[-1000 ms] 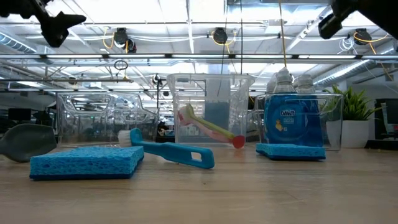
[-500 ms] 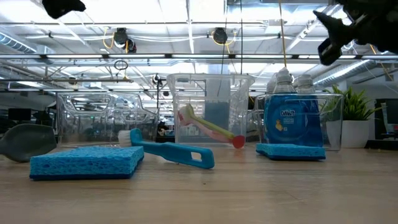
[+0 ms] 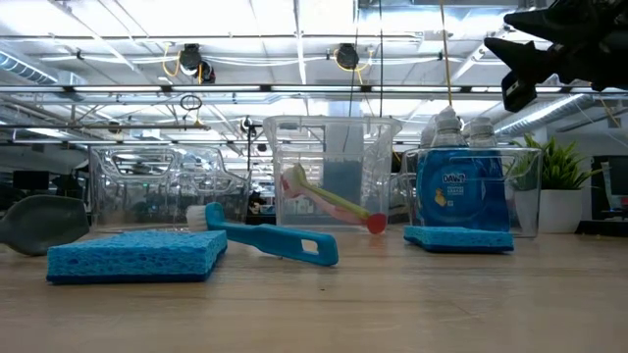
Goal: Pick & Place Kitchen Sink Supplies
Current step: Put the black dishwashing brush into the middle transparent bin
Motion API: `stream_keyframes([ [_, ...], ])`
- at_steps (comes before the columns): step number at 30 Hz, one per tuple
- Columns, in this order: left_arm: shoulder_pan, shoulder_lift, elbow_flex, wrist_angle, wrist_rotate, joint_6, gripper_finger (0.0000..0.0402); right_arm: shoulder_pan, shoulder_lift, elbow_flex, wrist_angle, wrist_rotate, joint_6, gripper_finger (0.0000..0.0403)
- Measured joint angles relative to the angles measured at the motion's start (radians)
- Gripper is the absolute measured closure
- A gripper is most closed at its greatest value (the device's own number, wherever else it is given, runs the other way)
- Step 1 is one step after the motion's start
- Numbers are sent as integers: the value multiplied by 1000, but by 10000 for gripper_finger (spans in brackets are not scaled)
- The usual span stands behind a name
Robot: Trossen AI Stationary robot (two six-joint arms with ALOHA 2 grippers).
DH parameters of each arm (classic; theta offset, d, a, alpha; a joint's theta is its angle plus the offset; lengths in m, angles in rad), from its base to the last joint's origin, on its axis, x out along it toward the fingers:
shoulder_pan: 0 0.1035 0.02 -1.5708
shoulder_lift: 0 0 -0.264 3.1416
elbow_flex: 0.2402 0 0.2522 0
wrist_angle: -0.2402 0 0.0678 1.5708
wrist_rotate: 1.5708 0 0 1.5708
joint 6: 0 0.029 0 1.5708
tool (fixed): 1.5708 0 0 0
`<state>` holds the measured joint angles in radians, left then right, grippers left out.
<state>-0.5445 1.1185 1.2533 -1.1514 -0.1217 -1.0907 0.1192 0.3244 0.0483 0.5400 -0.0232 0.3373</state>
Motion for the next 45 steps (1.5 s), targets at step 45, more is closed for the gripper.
stream_keyframes([
  [45,-123,450,1,57,34,-780,81,0,0,-2,-22,-3,-13,273],
])
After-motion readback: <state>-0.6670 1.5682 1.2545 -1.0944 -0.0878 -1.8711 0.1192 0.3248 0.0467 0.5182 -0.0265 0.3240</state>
